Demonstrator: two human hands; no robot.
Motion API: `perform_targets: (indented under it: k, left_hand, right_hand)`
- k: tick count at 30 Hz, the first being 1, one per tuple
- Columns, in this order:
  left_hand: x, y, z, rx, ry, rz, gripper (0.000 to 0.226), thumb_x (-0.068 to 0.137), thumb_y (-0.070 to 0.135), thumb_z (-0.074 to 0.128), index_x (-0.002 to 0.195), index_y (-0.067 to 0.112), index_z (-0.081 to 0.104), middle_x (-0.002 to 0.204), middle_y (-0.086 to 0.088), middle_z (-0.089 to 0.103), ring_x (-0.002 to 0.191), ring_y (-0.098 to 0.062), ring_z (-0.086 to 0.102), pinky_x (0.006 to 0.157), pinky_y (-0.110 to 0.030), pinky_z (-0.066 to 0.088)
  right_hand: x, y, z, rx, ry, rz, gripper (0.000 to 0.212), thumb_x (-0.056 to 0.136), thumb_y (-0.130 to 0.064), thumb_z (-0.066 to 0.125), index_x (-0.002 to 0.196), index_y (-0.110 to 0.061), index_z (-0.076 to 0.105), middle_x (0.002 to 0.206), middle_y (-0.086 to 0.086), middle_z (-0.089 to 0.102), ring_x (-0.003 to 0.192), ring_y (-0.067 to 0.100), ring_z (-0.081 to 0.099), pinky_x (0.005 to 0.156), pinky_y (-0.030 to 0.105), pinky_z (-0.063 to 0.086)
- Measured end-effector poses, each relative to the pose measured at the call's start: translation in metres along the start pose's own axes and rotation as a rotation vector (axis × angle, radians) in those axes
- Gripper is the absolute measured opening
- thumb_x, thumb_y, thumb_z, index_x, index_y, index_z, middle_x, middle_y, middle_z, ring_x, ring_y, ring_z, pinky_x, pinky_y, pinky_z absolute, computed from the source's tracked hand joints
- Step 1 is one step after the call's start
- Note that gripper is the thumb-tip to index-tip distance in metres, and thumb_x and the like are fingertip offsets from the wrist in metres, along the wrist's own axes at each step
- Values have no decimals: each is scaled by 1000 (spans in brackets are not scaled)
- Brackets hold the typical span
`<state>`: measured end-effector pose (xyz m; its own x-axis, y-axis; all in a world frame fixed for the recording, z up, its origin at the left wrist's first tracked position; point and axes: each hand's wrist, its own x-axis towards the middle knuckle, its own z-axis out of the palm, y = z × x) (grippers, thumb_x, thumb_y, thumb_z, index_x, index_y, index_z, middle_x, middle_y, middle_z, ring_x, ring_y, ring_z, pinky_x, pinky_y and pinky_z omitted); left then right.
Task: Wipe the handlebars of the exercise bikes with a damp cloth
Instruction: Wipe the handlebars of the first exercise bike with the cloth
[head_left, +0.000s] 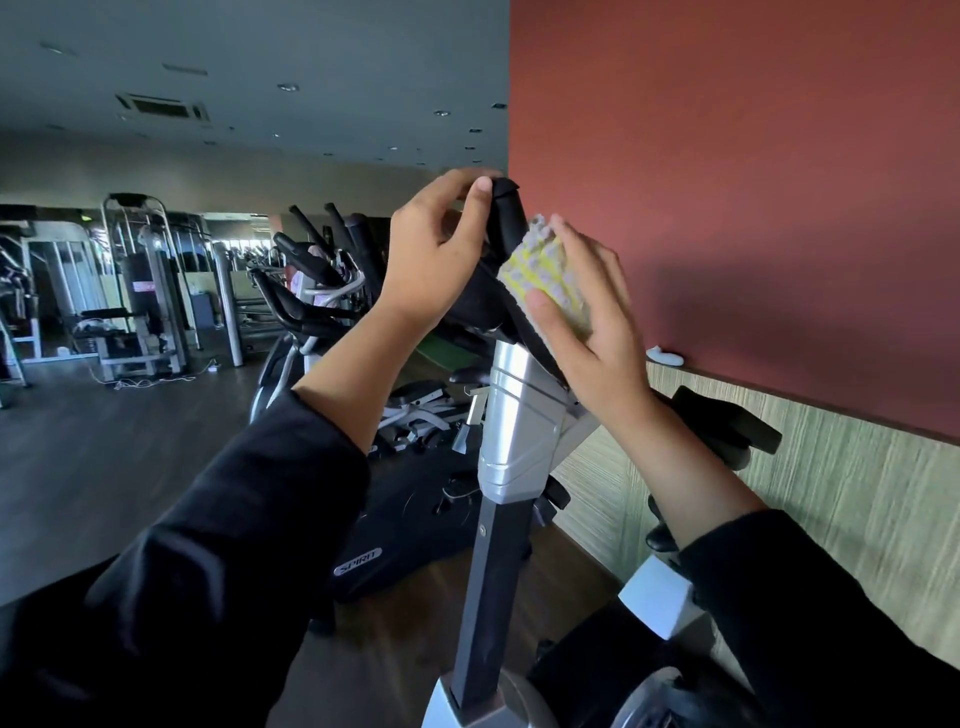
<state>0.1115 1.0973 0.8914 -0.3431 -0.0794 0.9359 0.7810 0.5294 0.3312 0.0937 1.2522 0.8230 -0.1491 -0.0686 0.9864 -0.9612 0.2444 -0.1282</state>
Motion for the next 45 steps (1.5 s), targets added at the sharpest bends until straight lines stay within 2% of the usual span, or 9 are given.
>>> perform_targets:
  k: [5, 10, 15, 21, 29, 31, 36, 39, 45]
  left_hand:
    - [0, -3, 1, -70, 1, -11, 30, 98, 30, 46, 109, 12, 68, 87, -9, 69, 72, -28, 62, 70, -47, 57]
    - [-1, -1, -1, -80, 12, -17, 27, 100, 21, 48, 112, 6, 67, 67, 20, 58, 57, 1, 50, 58, -20, 49]
    - [-1, -4, -1, -98, -7, -32, 28, 98, 30, 48, 108, 13, 68, 76, 15, 63, 66, -11, 55, 68, -51, 56]
    - [-3, -5, -3, -91, -10, -22, 30, 98, 32, 48, 110, 14, 68, 82, 9, 65, 66, -23, 54, 65, -51, 55]
    - [0, -8, -2, -105, -31, -30, 28, 96, 36, 49, 107, 19, 69, 82, 12, 66, 71, -18, 60, 70, -52, 57]
    - [0, -10, -2, -113, -32, -28, 29, 96, 36, 49, 107, 19, 69, 86, 12, 68, 75, -20, 63, 72, -52, 57]
    - [1, -12, -1, -121, -18, -13, 31, 96, 34, 50, 109, 13, 69, 89, 10, 68, 73, -13, 61, 70, -51, 58]
    - [1, -12, -1, -124, -14, -6, 31, 96, 34, 50, 108, 14, 69, 89, 10, 68, 75, -13, 63, 69, -50, 58]
    - [2, -13, 2, -123, -8, 3, 31, 96, 36, 49, 107, 15, 68, 91, 6, 70, 79, -22, 66, 71, -52, 56]
  right_hand:
    - [-2, 6, 4, -71, 72, -97, 44, 90, -12, 65, 130, 2, 52, 130, 19, 56, 123, 24, 55, 105, 33, 44]
    - [-5, 1, 10, -20, 134, 38, 49, 91, -19, 63, 131, -6, 37, 124, 3, 57, 109, 2, 57, 91, 9, 41]
    - [-3, 0, 12, -96, 125, -67, 35, 94, -11, 55, 126, -13, 44, 126, 5, 55, 117, 13, 55, 102, 14, 38]
    - [-2, -1, 16, -27, 152, 182, 33, 100, -21, 40, 124, 1, 32, 77, -10, 46, 60, -1, 43, 62, 16, 37]
    - [8, -2, 11, 3, 85, 260, 23, 104, -16, 34, 121, -8, 46, 72, -25, 46, 59, -1, 42, 61, 9, 34]
    - [11, -5, 11, 5, 87, 258, 30, 102, -13, 32, 127, -10, 49, 97, -26, 55, 74, -7, 52, 73, 8, 37]
    - [15, -18, 12, 128, 175, 287, 46, 97, -2, 40, 141, -3, 27, 117, 17, 59, 88, 14, 54, 76, 26, 43]
    - [17, -8, 12, 136, 185, 234, 44, 96, -8, 42, 136, -18, 25, 119, -6, 48, 113, 10, 50, 96, 15, 36]
    - [14, 1, 10, 9, 25, 224, 39, 101, -9, 34, 137, -11, 48, 133, -3, 49, 121, -26, 30, 98, 1, 22]
